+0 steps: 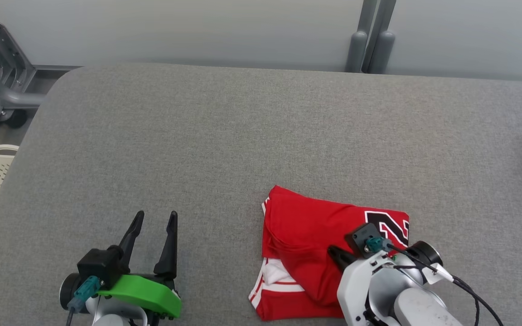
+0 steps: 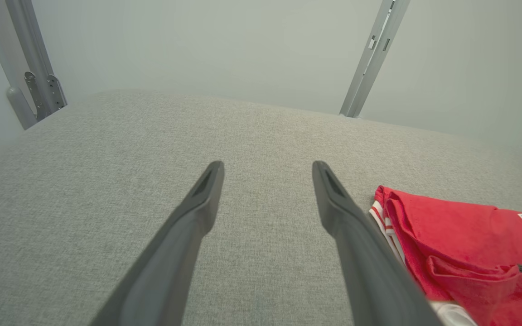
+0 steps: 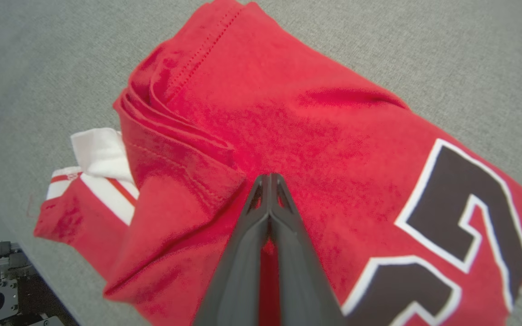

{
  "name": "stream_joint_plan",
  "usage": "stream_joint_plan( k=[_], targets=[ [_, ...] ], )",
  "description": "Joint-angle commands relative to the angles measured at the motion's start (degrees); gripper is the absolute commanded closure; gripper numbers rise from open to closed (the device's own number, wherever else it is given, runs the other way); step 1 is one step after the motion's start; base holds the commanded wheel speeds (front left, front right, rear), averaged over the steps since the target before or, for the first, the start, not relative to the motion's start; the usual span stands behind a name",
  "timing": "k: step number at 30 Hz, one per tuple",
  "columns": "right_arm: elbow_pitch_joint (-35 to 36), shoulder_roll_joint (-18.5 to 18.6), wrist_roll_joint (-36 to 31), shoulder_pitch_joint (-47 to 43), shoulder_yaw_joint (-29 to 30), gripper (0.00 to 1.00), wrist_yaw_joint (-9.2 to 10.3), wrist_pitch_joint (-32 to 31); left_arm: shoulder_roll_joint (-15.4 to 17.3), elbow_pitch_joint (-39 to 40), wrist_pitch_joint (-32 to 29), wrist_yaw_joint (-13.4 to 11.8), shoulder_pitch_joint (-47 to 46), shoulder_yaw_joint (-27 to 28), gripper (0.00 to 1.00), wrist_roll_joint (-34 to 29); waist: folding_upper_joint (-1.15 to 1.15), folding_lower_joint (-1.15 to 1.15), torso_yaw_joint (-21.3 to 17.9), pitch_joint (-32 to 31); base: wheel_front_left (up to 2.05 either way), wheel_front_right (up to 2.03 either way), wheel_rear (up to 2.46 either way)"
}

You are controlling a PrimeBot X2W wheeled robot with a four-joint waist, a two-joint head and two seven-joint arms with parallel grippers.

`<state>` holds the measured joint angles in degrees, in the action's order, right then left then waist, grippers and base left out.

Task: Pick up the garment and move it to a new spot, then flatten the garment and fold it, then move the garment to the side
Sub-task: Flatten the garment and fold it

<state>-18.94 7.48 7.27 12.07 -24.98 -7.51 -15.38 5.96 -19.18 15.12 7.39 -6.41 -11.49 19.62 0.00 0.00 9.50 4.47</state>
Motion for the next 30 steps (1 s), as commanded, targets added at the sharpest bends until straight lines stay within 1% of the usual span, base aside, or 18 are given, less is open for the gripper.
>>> stream_joint_plan(
  k=[1, 5, 10, 17, 25, 29, 30],
  targets=[
    [-0.81, -0.36, 0.55, 0.92, -0.84, 1.00, 0.06, 0.63, 0.17, 0.09, 0.03, 0.13, 0.57, 0.19, 0.00, 0.37, 0.00, 0.00, 0.05, 0.07, 0.00, 0.00, 0.00],
    [-2.57, -1.41, 2.36, 2.08, -4.11, 1.00, 0.06, 0.67, 0.02, 0.07, 0.03, 0.13, 0.32, 0.27, 0.00, 0.31, 0.00, 0.00, 0.41, 0.39, 0.00, 0.00, 0.00],
    [-2.11, -2.31, 4.27, 2.58, -9.27, 1.00, 0.06, -0.15, -0.11, -0.01, 0.03, 0.13, -0.12, 0.49, 0.00, 0.03, 0.00, 0.00, 0.60, 0.49, 0.00, 0.00, 0.00],
    [-3.29, -3.35, 4.68, 3.52, -14.30, 1.00, 0.06, -0.89, -0.33, 0.01, 0.03, 0.13, -0.20, 0.56, 0.00, 0.13, 0.00, 0.00, 0.52, 0.63, 0.00, 0.00, 0.00],
    [-5.36, -4.13, 5.51, 4.38, -17.37, 1.00, 0.05, -0.30, -0.47, -0.11, 0.03, 0.13, -0.40, 0.49, 0.00, 0.29, 0.00, 0.00, 0.90, 0.66, 0.00, 0.00, 0.00],
    [-3.25, -4.35, 5.88, 5.67, -15.88, 1.00, 0.06, 0.53, -0.38, 0.22, 0.03, 0.13, 0.05, 1.27, 0.00, 0.00, 0.00, 0.00, 0.63, 0.57, 0.00, 0.00, 0.00],
    [-2.40, -4.33, 5.95, 5.81, -15.17, 0.87, 0.05, 0.39, -0.39, 0.29, 0.03, 0.13, 0.19, 1.45, 0.00, -0.17, 0.00, 0.00, 0.52, 0.51, 0.00, 0.00, 0.00]
  ],
)
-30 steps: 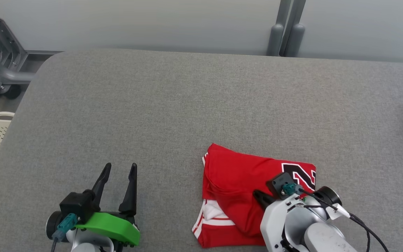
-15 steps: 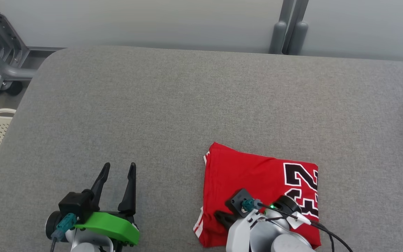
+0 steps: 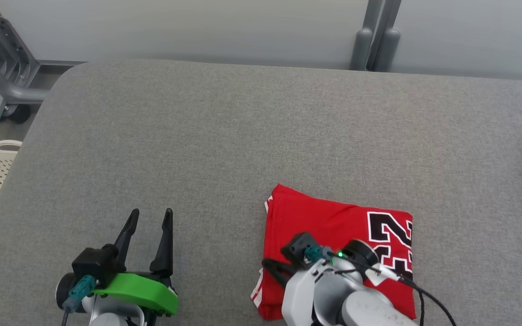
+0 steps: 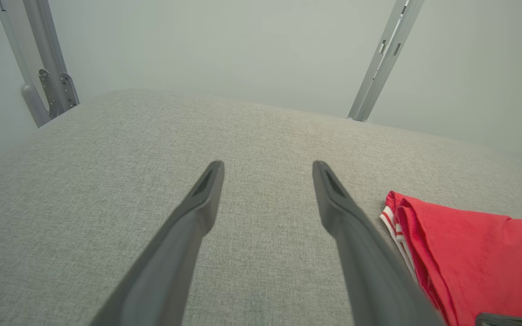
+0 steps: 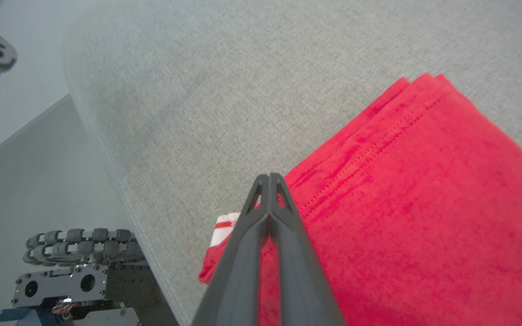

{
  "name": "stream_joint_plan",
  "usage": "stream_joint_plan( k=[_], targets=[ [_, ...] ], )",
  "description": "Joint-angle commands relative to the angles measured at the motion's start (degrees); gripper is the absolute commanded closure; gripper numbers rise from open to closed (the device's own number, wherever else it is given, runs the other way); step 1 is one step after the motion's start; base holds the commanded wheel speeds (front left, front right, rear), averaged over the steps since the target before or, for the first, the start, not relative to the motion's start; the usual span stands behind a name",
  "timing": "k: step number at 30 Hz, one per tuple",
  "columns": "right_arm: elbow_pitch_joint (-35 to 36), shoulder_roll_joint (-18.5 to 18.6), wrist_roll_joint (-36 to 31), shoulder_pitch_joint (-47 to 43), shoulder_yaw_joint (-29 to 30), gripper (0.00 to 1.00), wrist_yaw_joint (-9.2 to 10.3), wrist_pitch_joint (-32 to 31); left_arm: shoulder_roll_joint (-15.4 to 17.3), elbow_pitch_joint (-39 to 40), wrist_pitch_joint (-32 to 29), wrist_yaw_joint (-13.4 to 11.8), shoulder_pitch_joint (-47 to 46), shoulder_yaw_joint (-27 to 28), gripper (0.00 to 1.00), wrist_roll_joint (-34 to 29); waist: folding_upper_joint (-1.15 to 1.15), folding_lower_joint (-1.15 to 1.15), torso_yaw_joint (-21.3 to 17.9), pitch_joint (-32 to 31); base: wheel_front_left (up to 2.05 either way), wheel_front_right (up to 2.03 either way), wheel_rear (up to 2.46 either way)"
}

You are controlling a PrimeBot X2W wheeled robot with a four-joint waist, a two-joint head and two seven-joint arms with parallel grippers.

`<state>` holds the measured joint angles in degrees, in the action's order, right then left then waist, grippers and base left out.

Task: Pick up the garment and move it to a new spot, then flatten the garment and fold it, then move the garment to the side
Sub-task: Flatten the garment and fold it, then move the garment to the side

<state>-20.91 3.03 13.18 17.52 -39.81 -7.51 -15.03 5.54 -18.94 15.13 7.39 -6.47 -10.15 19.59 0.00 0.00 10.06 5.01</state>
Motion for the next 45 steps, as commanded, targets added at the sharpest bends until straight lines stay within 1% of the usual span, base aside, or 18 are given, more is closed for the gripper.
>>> stream_joint_plan(
  k=[1, 2, 4, 5, 6, 10, 13, 17, 21, 24, 28, 35, 36, 45],
  targets=[
    [0.85, 0.09, 0.25, 0.46, 0.70, 0.71, 0.06, 0.17, 0.00, 0.16, 0.01, 0.13, 0.36, 0.28, 0.00, -0.32, 0.00, 0.00, -0.16, -0.10, 0.00, 0.00, 0.00],
    [2.25, 0.09, 0.39, 0.49, 2.22, 0.58, 0.06, 0.18, -0.04, 0.34, 0.01, 0.13, 0.46, 0.37, 0.00, -0.50, 0.00, 0.00, -0.28, -0.19, 0.00, 0.00, 0.00],
    [5.38, 0.08, 0.20, 0.02, 5.84, 0.51, 0.06, -0.54, -0.12, 0.51, 0.02, 0.13, 0.69, 0.55, 0.00, -0.74, 0.00, 0.00, -0.50, -0.40, 0.00, 0.00, 0.00],
    [7.04, 0.09, -0.16, -0.64, 8.15, 0.29, 0.06, -1.31, -0.11, 0.58, 0.02, 0.13, 0.80, 0.60, 0.00, -0.74, 0.00, 0.00, -0.62, -0.51, 0.00, 0.00, 0.00],
    [8.75, 0.08, -0.88, -1.41, 10.44, 0.00, 0.06, -2.19, -0.10, 0.70, 0.02, 0.13, 0.89, 0.62, 0.00, -0.83, 0.00, 0.00, -0.75, -0.59, 0.00, 0.00, 0.00],
    [16.53, 0.00, -2.99, -6.23, 22.43, 0.00, 0.06, -6.88, 0.04, 1.34, 0.02, 0.13, 1.12, 0.56, 0.00, -1.27, 0.00, 0.00, -1.22, -0.85, 0.00, 0.00, 0.00],
    [23.02, -0.11, -2.01, -10.98, 29.82, 0.00, 0.04, -10.52, 0.38, 1.79, 0.02, 0.13, 1.21, 0.40, 0.00, -1.58, 0.00, 0.00, -1.86, -0.89, 0.00, 0.00, 0.00],
    [28.57, -0.06, -0.08, -16.46, 36.57, 0.00, 0.04, -14.44, 0.55, 2.19, 0.02, 0.13, 1.19, 0.50, 0.00, -1.92, 0.00, 0.00, -2.82, -0.72, 0.00, 0.00, 0.00],
    [30.02, -0.11, 0.69, -19.72, 40.47, 0.00, 0.04, -17.23, 0.68, 2.45, 0.02, 0.14, 0.71, 0.37, 0.00, -2.06, 0.00, 0.00, -3.67, -0.20, 0.00, 0.00, 0.00],
    [29.46, -0.09, 1.64, -20.97, 41.66, 0.00, 0.04, -18.09, 0.83, 2.56, 0.02, 0.14, 0.42, 0.34, 0.00, -2.15, 0.00, 0.00, -4.20, 0.31, 0.00, 0.00, 0.00],
    [27.22, -0.09, 2.74, -20.89, 42.03, 0.00, 0.04, -16.94, 0.98, 2.37, 0.02, 0.14, -0.17, 0.02, 0.00, -2.25, 0.00, 0.00, -4.50, 1.06, 0.00, 0.00, 0.00],
    [21.02, -0.07, 5.18, -18.26, 39.94, 0.00, 0.04, -14.30, 1.41, 2.03, 0.02, 0.14, -0.67, -0.48, 0.00, -2.32, 0.00, 0.00, -4.63, 2.30, 0.00, 0.00, 0.00],
    [21.02, -0.07, 5.18, -18.26, 39.94, 0.00, 0.04, -14.30, 1.41, 2.03, 0.02, 0.14, -0.67, -0.48, 0.00, -2.32, 0.00, 0.00, -4.63, 2.30, 0.00, 0.00, 0.00],
    [13.84, -0.07, 4.96, -15.24, 38.33, 0.00, 0.04, -12.45, 1.53, 1.88, 0.02, 0.14, -1.82, -1.62, 0.00, -1.93, 0.00, 0.00, -3.96, 4.36, 0.00, 0.00, 0.00]
  ],
)
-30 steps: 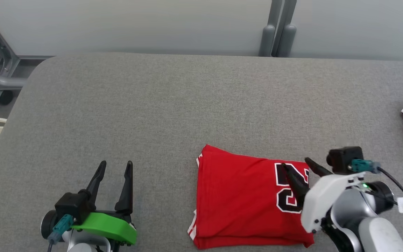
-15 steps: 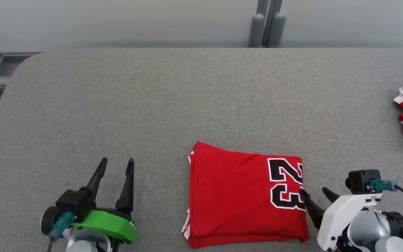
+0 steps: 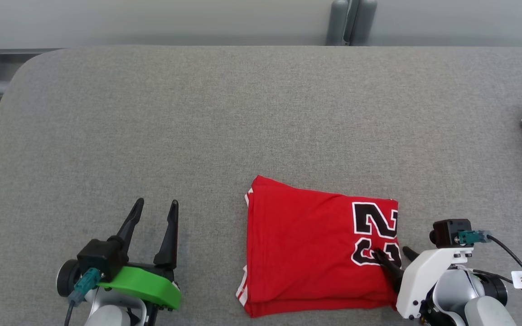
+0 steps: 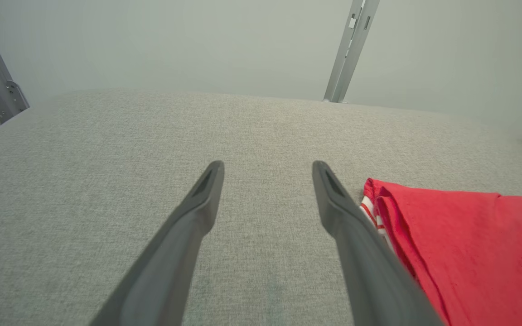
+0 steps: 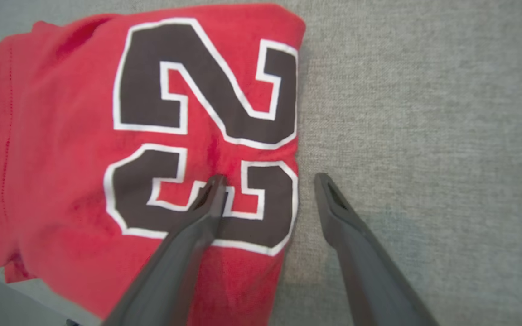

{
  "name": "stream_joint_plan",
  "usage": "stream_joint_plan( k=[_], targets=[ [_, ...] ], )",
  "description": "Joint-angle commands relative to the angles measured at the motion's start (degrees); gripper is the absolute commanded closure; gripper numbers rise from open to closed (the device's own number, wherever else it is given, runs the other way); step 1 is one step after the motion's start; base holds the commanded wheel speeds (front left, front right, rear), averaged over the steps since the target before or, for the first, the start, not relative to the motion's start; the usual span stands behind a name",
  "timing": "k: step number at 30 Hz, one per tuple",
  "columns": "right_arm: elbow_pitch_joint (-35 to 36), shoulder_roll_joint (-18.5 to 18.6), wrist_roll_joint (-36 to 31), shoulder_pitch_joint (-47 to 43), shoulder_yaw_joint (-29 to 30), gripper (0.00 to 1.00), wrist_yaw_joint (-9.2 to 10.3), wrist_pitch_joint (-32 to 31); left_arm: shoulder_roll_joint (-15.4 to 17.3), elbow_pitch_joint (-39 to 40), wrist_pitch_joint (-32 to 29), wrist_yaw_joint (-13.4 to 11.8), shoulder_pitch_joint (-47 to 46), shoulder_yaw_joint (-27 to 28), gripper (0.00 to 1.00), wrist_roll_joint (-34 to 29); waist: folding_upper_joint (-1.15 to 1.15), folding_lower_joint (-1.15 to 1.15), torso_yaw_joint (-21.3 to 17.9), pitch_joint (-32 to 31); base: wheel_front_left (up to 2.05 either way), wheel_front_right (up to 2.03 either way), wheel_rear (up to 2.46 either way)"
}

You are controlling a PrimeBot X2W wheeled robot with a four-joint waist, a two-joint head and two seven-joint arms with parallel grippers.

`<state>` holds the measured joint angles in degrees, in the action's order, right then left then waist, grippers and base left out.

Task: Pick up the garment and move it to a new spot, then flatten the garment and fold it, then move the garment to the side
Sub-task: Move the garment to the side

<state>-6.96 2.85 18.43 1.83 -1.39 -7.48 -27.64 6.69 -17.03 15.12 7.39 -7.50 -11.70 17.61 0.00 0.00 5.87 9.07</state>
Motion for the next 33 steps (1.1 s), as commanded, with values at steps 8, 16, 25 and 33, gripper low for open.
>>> stream_joint_plan(
  k=[8, 16, 25, 33],
  targets=[
    [-3.49, 0.06, -1.32, 0.18, 0.26, 0.63, 0.02, -1.89, 0.41, -0.39, 0.02, 0.14, -1.39, -0.53, 0.00, 0.59, 0.00, 0.00, 0.78, 1.45, 0.00, 0.00, 0.00],
    [-5.60, 0.18, -2.38, 2.09, 1.48, 1.00, 0.13, -1.92, 0.26, -0.40, 0.03, 0.14, -2.46, -0.64, 0.00, 0.60, 0.00, 0.00, 0.97, 2.35, 0.00, 0.00, 0.00],
    [-5.38, 0.39, -4.69, 4.88, 2.40, 1.00, 0.14, 0.53, 0.29, -0.26, 0.03, 0.14, -2.50, 0.20, 0.00, 0.25, 0.00, 0.00, 0.69, 2.21, 0.00, 0.00, 0.00],
    [-0.46, 0.20, -11.77, 9.47, 1.90, 1.00, 0.06, -2.98, 0.11, 2.21, 0.02, 0.14, -3.85, 0.63, 0.00, -1.18, 0.00, 0.00, -1.97, 2.65, 0.00, 0.00, 0.00]
  ],
)
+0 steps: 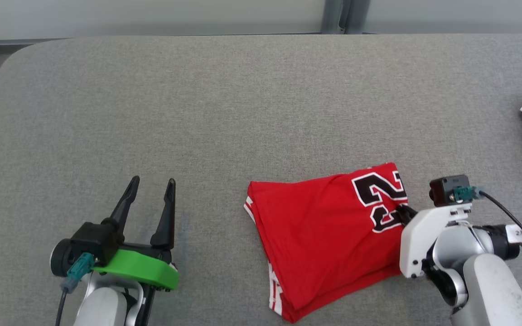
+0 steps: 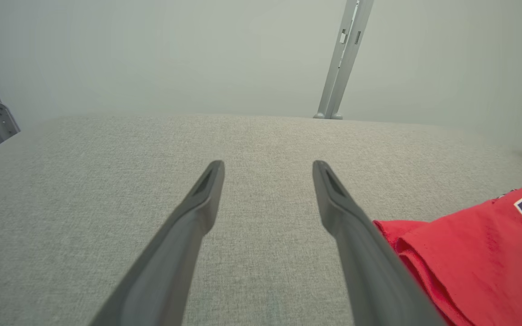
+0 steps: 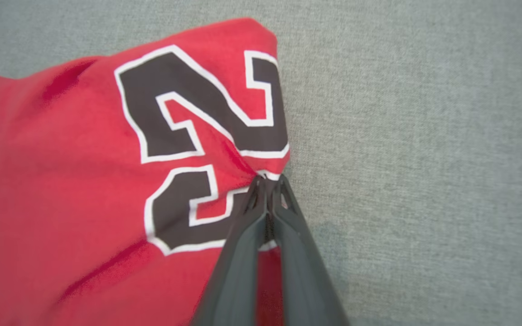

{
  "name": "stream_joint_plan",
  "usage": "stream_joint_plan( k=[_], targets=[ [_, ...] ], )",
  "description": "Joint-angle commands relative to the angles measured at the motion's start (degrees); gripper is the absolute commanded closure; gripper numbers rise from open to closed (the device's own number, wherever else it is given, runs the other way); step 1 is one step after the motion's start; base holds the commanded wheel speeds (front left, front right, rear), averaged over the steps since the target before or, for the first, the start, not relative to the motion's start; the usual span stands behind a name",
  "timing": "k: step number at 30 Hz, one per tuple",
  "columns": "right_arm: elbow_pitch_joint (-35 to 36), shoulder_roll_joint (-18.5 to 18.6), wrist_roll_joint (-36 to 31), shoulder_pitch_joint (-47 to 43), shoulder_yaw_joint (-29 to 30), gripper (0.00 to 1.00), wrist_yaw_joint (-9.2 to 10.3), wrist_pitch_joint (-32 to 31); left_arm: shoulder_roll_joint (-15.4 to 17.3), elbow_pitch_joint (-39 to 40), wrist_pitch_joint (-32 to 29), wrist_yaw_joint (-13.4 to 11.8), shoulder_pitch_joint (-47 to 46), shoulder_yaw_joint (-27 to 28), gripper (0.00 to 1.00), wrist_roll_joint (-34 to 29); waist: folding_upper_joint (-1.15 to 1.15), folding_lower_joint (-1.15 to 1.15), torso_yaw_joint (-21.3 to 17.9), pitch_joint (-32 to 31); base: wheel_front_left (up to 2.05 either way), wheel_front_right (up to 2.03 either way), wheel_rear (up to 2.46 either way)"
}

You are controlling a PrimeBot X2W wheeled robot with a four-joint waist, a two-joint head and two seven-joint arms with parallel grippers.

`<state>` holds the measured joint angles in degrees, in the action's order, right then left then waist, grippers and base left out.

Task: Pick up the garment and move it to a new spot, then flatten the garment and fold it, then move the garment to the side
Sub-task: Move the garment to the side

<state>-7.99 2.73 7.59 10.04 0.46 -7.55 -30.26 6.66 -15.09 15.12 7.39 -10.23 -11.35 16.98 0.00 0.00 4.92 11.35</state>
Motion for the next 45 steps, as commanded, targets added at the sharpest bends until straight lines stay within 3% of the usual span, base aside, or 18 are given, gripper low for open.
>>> stream_joint_plan(
  k=[1, 9, 20, 32, 45],
  targets=[
    [0.94, 0.57, -2.22, 2.29, -0.15, 1.00, 0.13, -1.05, 0.04, 0.61, 0.03, 0.14, -1.29, 0.50, 0.00, -0.81, 0.00, 0.00, -1.69, 0.52, 0.00, 0.00, 0.00],
    [-1.98, 3.95, -3.31, 13.06, -2.69, 1.00, 0.12, -4.17, -0.32, 3.18, 0.03, 0.12, -2.43, 2.48, 0.00, -2.21, 0.00, 0.00, -8.59, 3.22, 0.00, 0.00, 0.00],
    [-7.74, 7.15, -2.48, 30.20, 0.89, 1.00, 0.12, -4.57, 0.47, 7.68, 0.02, 0.13, -5.76, 0.31, 0.00, -3.99, 0.00, 0.00, -16.34, 9.21, 0.00, 0.00, 0.00],
    [-5.58, 13.06, -4.89, 35.17, 9.03, 1.00, 0.12, -4.73, 1.58, 10.67, 0.02, 0.13, -4.45, -0.60, 0.00, -4.66, 0.00, 0.00, -18.14, 10.46, 0.00, 0.00, 0.00],
    [-14.59, 12.14, -11.21, 40.19, 24.83, 1.00, 0.12, -0.30, 4.17, 10.45, 0.03, 0.13, -5.92, -3.62, 0.00, -5.15, 0.00, 0.00, -15.86, 14.72, 0.00, 0.00, 0.00]
  ],
)
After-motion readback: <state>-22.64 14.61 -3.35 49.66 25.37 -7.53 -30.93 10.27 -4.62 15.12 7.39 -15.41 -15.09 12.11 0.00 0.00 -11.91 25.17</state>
